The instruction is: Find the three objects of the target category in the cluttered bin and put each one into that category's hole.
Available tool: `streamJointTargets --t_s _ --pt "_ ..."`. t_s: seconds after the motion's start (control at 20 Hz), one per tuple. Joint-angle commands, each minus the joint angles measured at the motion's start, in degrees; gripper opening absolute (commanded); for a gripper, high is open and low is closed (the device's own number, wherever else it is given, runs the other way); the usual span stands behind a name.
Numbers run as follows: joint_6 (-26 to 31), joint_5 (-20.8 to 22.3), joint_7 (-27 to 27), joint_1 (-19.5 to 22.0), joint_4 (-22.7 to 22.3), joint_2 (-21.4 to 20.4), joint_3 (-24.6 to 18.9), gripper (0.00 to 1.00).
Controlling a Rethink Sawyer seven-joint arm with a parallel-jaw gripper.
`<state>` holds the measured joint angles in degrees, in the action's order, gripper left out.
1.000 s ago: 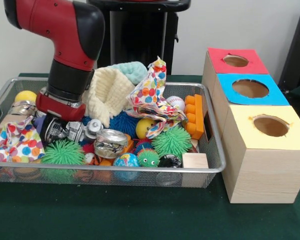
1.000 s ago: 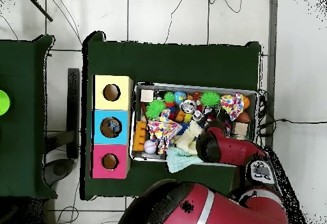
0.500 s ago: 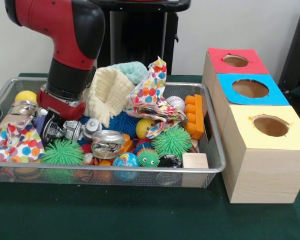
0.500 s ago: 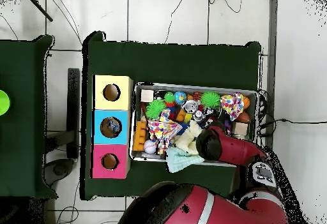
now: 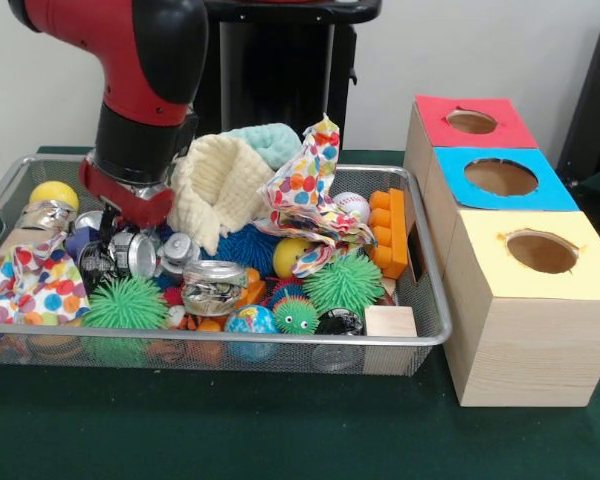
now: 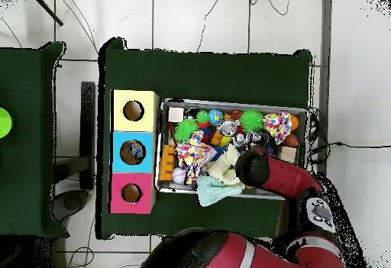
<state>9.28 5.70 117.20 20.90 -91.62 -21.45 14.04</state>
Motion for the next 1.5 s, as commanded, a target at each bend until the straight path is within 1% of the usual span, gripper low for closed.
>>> streamJointTargets --t_s 0.05,0.2,0.3,0.4,0.5,0.65,0.8,0.9,1.0,1.15,1.3,1.5 --pt "13.47 -4.42 8.5 -1.89 -9.04 -1.84 -6.36 0.0" --pt "13.89 -5.07 8.37 -2.59 -9.55 -2.61 -6.16 0.0" --pt "13.78 -5.2 8.07 -2.52 -10.76 -3.86 -6.37 0.0" --pt "12.64 -4.98 7.63 -2.66 -11.62 -5.01 -6.54 0.0" --pt "9.79 -4.18 7.04 -2.76 -12.44 -6.3 -6.94 0.0" --pt "3.48 -2.79 7.07 -2.12 -14.18 -7.85 -8.7 0.0" --pt "-0.25 -2.39 7.65 -1.36 -15.57 -8.84 -10.09 0.0" --pt "-2.89 -1.27 6.98 -0.07 -15.64 -8.69 -10.86 0.0" --pt "-5.04 -0.27 6.56 0.09 -15.47 -8.36 -10.62 0.0" --pt "-8.14 2.16 5.09 -1.75 -13.93 -8.18 -8.18 0.0" --pt "-9.51 2.43 5.51 -2.15 -14.18 -8.1 -7.73 0.0" --pt "-12.69 4.21 5.02 -2.69 -12.65 -7.38 -6.62 0.0"
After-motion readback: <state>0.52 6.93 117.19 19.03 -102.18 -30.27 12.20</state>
